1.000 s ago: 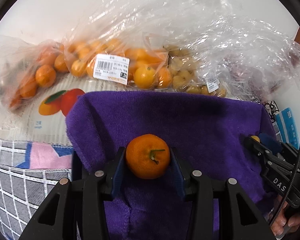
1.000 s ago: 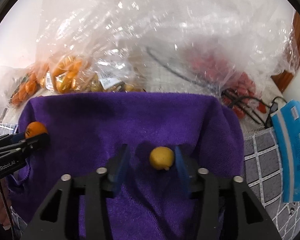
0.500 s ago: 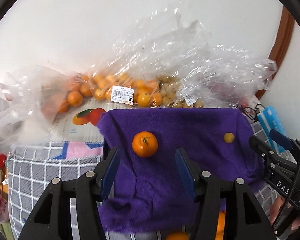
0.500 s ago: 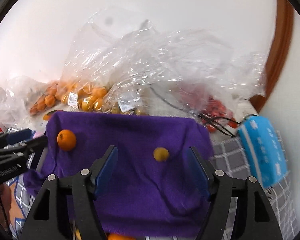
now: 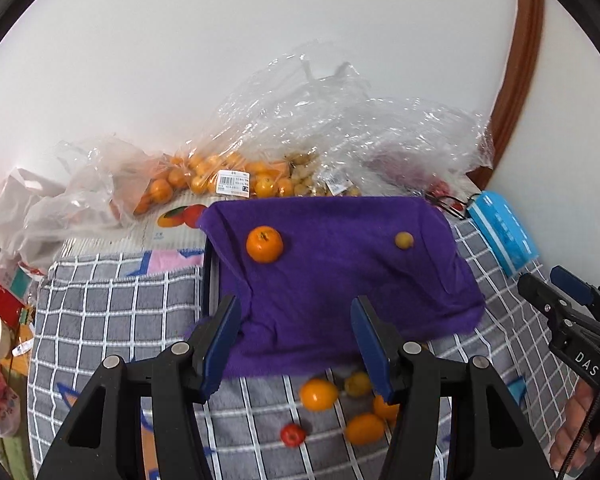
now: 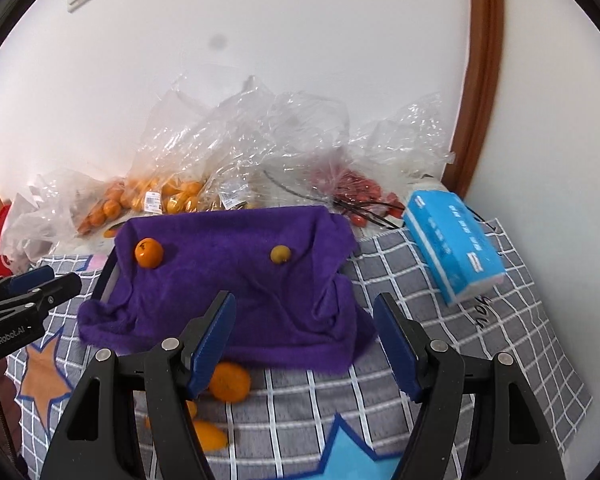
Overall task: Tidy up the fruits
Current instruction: 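Withdraw both open tools from the towel back toward the loose fruits, then close the left tool on the small red fruit while the right tool grasps the oval orange fruit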
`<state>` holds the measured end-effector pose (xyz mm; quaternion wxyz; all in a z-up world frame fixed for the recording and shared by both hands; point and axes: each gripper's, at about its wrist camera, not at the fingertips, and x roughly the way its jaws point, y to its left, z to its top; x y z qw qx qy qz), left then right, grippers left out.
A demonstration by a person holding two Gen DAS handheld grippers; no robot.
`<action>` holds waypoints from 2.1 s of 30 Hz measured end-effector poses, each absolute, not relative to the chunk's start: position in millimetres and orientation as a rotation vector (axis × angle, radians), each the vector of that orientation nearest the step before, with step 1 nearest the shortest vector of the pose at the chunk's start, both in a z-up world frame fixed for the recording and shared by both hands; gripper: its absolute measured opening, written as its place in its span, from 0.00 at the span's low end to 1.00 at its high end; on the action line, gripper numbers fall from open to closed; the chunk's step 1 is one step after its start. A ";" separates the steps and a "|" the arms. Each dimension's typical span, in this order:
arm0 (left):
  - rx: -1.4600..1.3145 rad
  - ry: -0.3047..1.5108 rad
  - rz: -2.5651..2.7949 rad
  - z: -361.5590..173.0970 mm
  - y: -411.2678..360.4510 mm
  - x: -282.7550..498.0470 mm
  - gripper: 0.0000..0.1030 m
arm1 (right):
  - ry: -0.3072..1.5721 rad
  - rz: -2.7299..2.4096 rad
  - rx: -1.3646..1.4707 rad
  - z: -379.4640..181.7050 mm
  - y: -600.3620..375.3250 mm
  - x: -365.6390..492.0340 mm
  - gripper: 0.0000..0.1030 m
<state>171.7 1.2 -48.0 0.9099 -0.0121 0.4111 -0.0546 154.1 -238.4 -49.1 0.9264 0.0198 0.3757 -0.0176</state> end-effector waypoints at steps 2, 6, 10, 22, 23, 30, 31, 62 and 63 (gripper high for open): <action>-0.025 0.843 -0.112 -46.8 0.3 162.1 0.53 | 0.762 -0.032 0.038 -47.1 -238.1 144.3 0.69; -0.038 0.840 -0.097 -46.8 2.6 145.9 0.53 | 0.754 -0.009 0.031 -45.4 -235.4 129.3 0.69; -0.052 0.830 -0.071 -48.7 9.2 133.4 0.53 | 0.753 0.016 0.033 -49.9 -232.5 118.3 0.69; -0.078 0.907 0.006 -92.9 36.8 119.2 0.61 | 0.852 0.106 0.034 -111.3 -208.4 107.0 0.62; -0.077 0.916 0.012 -96.9 39.1 118.8 0.61 | 0.863 0.116 0.033 -117.2 -205.6 107.0 0.59; -0.093 0.935 0.038 -113.1 60.0 113.1 0.61 | 0.923 0.229 0.022 -148.9 -178.2 108.6 0.53; -0.098 0.937 0.040 -115.3 63.2 112.9 0.61 | 0.923 0.238 0.011 -150.3 -174.8 108.0 0.53; -0.082 1.022 -0.129 -163.4 17.9 120.1 0.56 | 0.964 0.118 -0.014 -176.9 -215.7 100.2 0.39; -0.078 1.026 -0.134 -164.7 15.9 120.6 0.54 | 0.964 0.115 -0.011 -177.0 -216.7 100.1 0.39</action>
